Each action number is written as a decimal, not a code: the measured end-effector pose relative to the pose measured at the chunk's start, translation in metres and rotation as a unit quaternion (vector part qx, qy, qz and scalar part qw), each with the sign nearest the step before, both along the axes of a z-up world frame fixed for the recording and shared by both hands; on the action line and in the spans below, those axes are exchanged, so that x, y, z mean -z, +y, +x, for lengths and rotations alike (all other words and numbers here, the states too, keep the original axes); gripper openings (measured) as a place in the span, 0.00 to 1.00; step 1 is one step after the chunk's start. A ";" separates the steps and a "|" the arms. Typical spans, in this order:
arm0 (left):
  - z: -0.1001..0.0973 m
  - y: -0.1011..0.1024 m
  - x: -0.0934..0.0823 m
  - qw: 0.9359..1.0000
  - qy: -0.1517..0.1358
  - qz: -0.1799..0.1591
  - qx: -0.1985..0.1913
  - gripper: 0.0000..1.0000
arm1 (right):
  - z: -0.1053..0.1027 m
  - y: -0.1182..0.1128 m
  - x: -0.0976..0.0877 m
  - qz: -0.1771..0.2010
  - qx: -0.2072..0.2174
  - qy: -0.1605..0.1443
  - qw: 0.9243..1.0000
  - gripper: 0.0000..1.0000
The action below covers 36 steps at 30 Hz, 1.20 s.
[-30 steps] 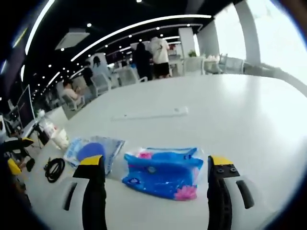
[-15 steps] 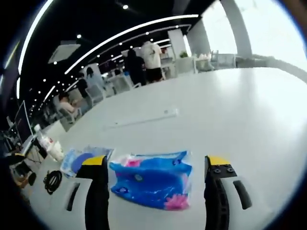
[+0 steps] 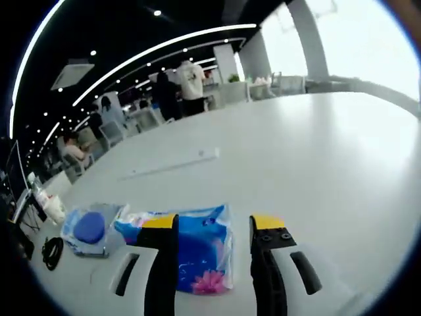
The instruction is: Arrange the tabletop items into an orderly group along one side of the table until the central work area is clear of visible clutter.
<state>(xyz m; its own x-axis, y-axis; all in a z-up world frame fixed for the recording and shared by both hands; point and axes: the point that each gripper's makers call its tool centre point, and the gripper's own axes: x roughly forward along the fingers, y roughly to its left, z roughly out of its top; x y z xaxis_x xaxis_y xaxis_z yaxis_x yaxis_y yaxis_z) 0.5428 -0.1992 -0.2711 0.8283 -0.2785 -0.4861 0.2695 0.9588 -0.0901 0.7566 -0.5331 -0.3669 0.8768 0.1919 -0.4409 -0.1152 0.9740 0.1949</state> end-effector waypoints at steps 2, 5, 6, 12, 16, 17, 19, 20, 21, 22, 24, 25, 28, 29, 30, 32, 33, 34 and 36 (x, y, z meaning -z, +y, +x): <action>0.001 0.002 0.003 1.000 0.002 -0.003 -0.003 0.95 | 0.002 -0.001 0.003 -0.002 0.003 -0.001 1.000 0.27; 0.001 0.006 0.006 1.000 0.003 -0.002 -0.012 0.89 | 0.000 0.000 0.013 -0.024 -0.006 0.010 1.000 0.21; 0.000 0.007 0.007 1.000 0.006 -0.001 -0.013 0.89 | -0.001 0.001 0.016 -0.023 -0.008 0.014 1.000 0.17; 0.000 0.012 0.010 1.000 0.012 -0.003 -0.020 0.87 | 0.000 0.001 0.018 -0.065 -0.020 -0.005 0.998 0.15; 0.000 0.013 0.011 1.000 0.013 -0.002 -0.024 0.85 | 0.000 0.003 0.019 -0.118 -0.046 -0.017 0.992 0.11; -0.001 0.014 0.012 1.000 0.016 -0.002 -0.025 0.85 | 0.000 0.003 0.019 -0.115 -0.042 -0.016 0.992 0.10; -0.002 0.012 0.015 0.999 0.023 0.000 -0.024 0.85 | 0.001 0.003 0.019 -0.131 -0.049 -0.019 0.990 0.08; -0.003 0.011 0.016 0.999 0.026 0.001 -0.023 0.84 | 0.001 0.003 0.019 -0.135 -0.053 -0.021 0.989 0.06; -0.003 0.010 0.016 0.999 0.026 0.001 -0.020 0.84 | 0.002 0.003 0.019 -0.142 -0.056 -0.023 0.988 0.05; -0.003 0.009 0.015 1.000 0.025 0.001 -0.018 0.84 | 0.002 0.002 0.018 -0.147 -0.057 -0.024 0.987 0.04; -0.003 0.008 0.015 1.000 0.026 0.000 -0.017 0.84 | 0.003 0.001 0.018 -0.149 -0.061 -0.023 0.987 0.03; -0.003 0.008 0.015 1.000 0.024 0.001 -0.015 0.84 | 0.004 0.001 0.018 -0.149 -0.061 -0.022 0.987 0.03; -0.002 0.007 0.011 1.000 0.016 -0.004 -0.015 0.84 | 0.006 0.001 0.012 -0.148 -0.063 -0.023 0.987 0.01; -0.002 0.008 0.011 1.000 0.016 -0.004 -0.017 0.84 | 0.007 0.002 0.010 -0.147 -0.066 -0.025 0.987 0.01; -0.002 0.008 0.011 1.000 0.016 -0.003 -0.017 0.84 | 0.007 0.002 0.005 -0.146 -0.065 -0.028 0.987 0.01; -0.002 0.009 0.012 1.000 0.017 -0.001 -0.018 0.83 | 0.009 0.003 -0.002 -0.148 -0.066 -0.035 0.986 0.01; -0.003 0.011 0.013 1.000 0.020 0.001 -0.020 0.83 | 0.010 0.003 -0.007 -0.148 -0.065 -0.039 0.986 0.01; -0.003 0.012 0.015 0.999 0.025 0.003 -0.022 0.83 | 0.012 0.004 -0.011 -0.142 -0.065 -0.045 0.987 0.01; -0.005 0.013 0.017 0.999 0.031 0.005 -0.021 0.83 | 0.014 0.005 -0.016 -0.140 -0.066 -0.049 0.987 0.01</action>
<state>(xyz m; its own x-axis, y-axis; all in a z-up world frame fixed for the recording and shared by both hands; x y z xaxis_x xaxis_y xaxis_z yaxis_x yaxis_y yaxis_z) 0.5380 -0.1866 -0.2881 0.8077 -0.2384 -0.5392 0.2226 0.9702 -0.0954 0.7710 -0.5285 -0.3509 0.8935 0.1897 -0.4070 -0.2494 0.9634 -0.0985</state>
